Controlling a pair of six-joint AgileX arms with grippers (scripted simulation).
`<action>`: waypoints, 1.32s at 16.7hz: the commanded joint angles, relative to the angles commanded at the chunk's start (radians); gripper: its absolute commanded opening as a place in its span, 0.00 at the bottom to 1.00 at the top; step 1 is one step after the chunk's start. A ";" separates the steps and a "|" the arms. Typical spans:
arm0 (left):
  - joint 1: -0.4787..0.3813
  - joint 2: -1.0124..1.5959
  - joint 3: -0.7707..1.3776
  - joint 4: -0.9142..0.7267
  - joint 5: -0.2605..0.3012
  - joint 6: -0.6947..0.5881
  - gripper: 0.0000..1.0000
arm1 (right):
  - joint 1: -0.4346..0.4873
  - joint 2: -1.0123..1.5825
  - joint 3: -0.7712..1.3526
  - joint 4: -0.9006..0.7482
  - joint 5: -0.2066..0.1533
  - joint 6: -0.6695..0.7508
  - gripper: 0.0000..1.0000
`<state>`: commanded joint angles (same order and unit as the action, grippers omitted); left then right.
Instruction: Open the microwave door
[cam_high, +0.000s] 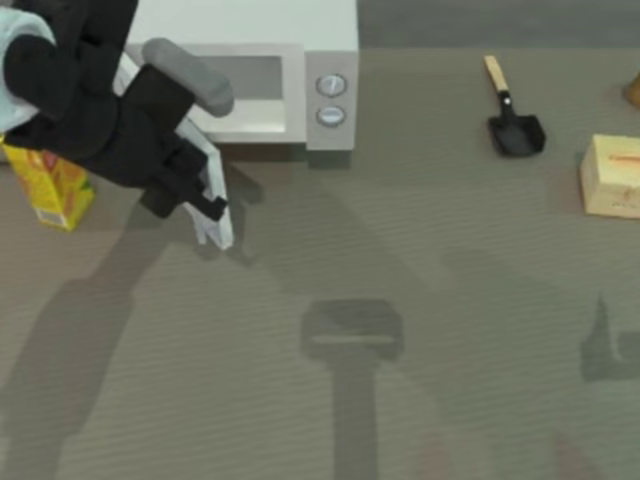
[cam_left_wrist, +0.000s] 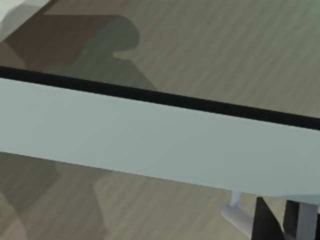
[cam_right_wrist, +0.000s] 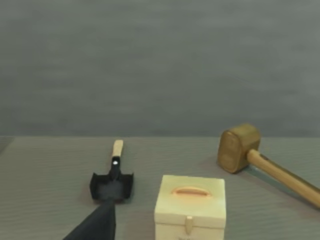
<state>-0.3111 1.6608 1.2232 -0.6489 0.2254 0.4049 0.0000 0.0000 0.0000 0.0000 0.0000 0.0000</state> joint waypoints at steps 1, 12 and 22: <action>0.000 0.000 0.000 0.000 0.000 0.000 0.00 | 0.000 0.000 0.000 0.000 0.000 0.000 1.00; 0.000 0.000 0.000 0.000 0.000 0.000 0.00 | 0.000 0.000 0.000 0.000 0.000 0.000 1.00; 0.003 0.001 -0.002 -0.004 0.008 0.013 0.00 | 0.000 0.000 0.000 0.000 0.000 0.000 1.00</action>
<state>-0.3082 1.6619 1.2211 -0.6528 0.2339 0.4181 0.0000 0.0000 0.0000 0.0000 0.0000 0.0000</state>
